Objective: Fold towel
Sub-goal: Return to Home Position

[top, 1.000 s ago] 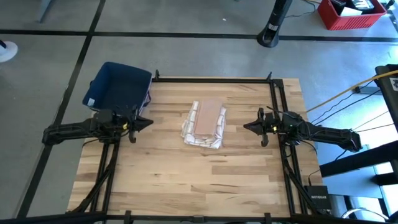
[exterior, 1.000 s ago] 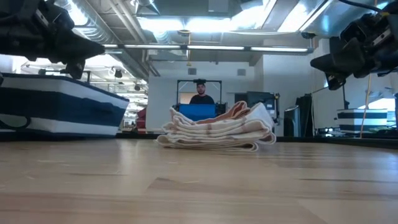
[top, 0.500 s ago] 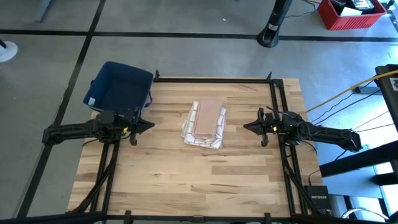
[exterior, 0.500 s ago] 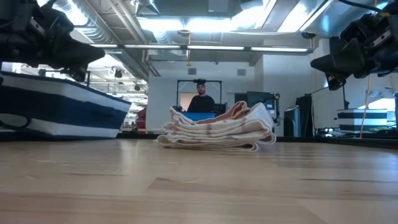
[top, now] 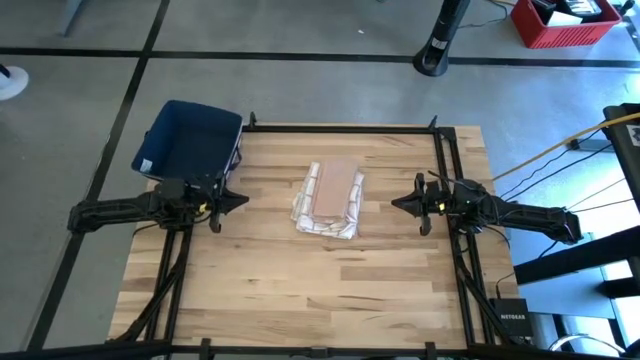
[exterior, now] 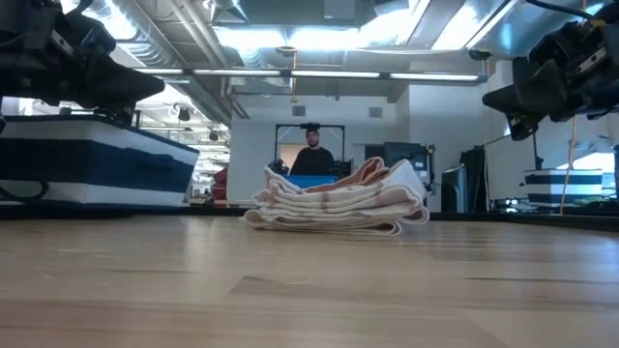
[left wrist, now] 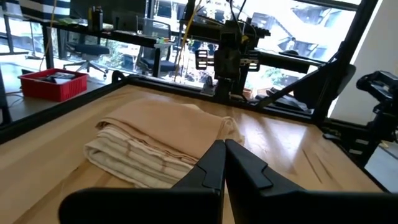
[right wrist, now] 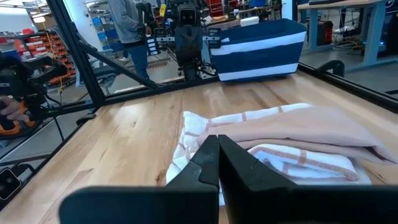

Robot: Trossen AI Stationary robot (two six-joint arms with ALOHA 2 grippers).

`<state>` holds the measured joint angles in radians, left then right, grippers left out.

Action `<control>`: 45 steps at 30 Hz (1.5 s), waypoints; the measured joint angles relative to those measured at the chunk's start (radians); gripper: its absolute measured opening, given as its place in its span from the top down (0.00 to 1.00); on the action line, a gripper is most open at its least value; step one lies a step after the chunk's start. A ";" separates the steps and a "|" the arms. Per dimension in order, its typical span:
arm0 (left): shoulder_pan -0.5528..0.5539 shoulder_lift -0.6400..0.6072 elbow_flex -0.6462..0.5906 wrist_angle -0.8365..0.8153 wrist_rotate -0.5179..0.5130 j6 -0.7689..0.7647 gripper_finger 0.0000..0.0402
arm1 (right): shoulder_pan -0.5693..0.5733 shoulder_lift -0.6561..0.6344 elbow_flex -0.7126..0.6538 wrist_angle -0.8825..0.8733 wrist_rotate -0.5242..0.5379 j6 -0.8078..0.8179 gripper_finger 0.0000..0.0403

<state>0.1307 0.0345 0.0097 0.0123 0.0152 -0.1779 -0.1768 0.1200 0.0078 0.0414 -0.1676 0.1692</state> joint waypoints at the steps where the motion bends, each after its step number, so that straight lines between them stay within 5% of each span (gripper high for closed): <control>1: 0.000 0.000 0.000 0.000 0.000 -0.004 0.99 | 0.000 0.000 0.000 0.000 0.000 0.000 0.99; 45: 0.000 0.000 0.000 -0.002 -0.002 -0.007 0.99 | 0.000 0.000 0.000 0.001 0.000 0.036 0.99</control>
<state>0.1307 0.0345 0.0097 0.0105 0.0135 -0.1846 -0.1764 0.1200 0.0074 0.0422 -0.1680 0.2050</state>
